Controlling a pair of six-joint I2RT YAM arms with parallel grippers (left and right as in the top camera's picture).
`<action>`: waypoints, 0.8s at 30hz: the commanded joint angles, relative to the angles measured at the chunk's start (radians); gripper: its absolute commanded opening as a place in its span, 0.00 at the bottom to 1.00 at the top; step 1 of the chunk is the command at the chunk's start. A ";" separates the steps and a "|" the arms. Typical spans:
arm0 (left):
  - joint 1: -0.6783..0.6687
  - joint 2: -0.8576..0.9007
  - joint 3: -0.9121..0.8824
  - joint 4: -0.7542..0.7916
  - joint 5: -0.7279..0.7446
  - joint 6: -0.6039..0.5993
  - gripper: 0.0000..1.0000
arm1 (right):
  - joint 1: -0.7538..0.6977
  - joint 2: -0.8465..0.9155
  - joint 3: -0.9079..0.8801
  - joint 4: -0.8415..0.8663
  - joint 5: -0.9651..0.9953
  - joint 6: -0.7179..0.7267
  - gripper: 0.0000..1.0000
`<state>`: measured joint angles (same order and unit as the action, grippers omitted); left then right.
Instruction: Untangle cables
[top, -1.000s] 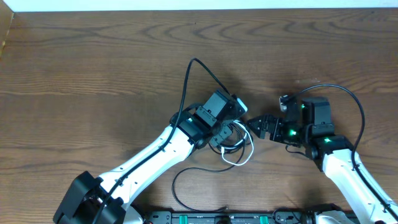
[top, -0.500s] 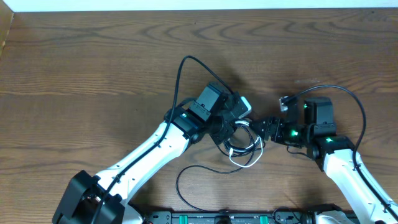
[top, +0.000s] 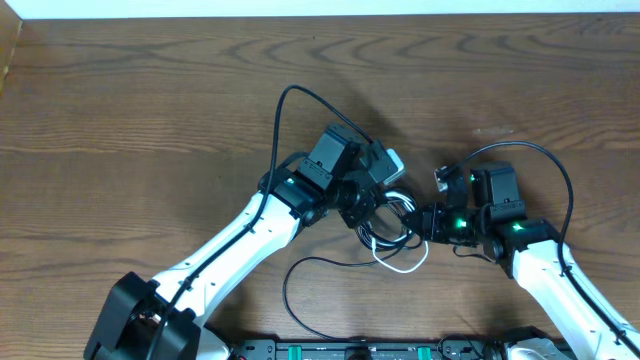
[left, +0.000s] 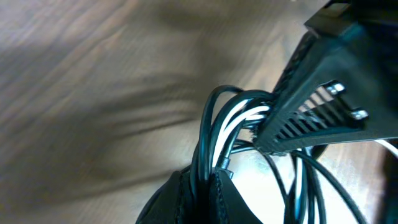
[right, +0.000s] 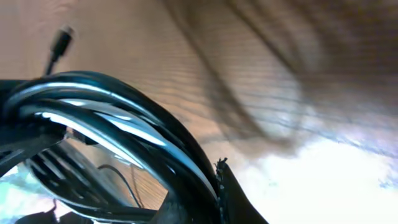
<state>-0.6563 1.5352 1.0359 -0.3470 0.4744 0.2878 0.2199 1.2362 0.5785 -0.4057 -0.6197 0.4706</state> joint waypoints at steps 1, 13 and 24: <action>0.027 -0.019 0.000 0.013 0.060 -0.012 0.08 | -0.006 0.004 -0.003 -0.055 0.199 0.030 0.01; 0.229 -0.029 0.000 0.014 0.060 -0.128 0.08 | -0.005 0.004 -0.003 -0.163 0.406 0.122 0.01; 0.397 -0.033 0.000 0.004 0.072 -0.408 0.30 | -0.005 0.004 -0.003 -0.138 0.343 0.127 0.01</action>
<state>-0.2642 1.5223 1.0252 -0.3344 0.5434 -0.0151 0.2161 1.2442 0.5697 -0.5655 -0.2508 0.5785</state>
